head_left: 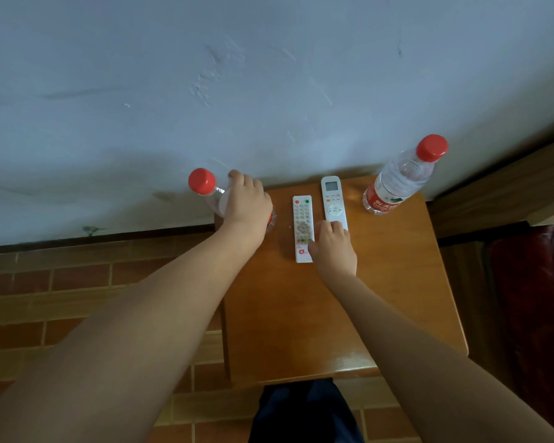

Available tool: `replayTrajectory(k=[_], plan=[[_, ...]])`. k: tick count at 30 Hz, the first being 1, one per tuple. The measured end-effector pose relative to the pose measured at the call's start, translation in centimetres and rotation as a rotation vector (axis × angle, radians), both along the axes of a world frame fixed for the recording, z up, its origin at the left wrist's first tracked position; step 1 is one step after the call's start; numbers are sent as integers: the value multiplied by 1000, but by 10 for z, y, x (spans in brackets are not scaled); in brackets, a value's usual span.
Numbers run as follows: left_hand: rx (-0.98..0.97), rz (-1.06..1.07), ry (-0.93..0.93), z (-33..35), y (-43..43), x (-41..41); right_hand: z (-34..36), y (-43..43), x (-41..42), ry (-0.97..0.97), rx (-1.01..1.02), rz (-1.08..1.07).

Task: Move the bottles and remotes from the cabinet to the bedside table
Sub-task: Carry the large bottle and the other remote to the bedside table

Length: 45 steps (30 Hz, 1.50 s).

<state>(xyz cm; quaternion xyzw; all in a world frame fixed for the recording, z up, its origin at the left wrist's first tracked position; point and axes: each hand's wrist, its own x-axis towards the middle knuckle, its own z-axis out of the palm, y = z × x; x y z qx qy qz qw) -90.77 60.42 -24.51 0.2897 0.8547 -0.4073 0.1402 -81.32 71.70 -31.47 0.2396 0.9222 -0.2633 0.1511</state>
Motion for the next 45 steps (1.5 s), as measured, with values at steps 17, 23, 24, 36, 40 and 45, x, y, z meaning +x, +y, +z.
replayTrajectory(k=[17, 23, 24, 36, 40, 45], plan=[[-85, -186, -3, 10, 36, 17, 25, 36, 19, 275, 81, 20], [436, -133, -42, 51, 35, 21, 48, 38, 24, 305, 88, 16], [550, -133, -24, 60, 33, 21, 53, 38, 25, 318, 91, 11], [1405, 866, -87, 71, -16, 32, 103, 47, 38, 387, 94, -21], [1559, 942, -120, 63, -13, 29, 100, 52, 40, 378, 104, -28], [1595, 941, -49, 60, -10, 24, 92, 54, 43, 362, 97, -2]])
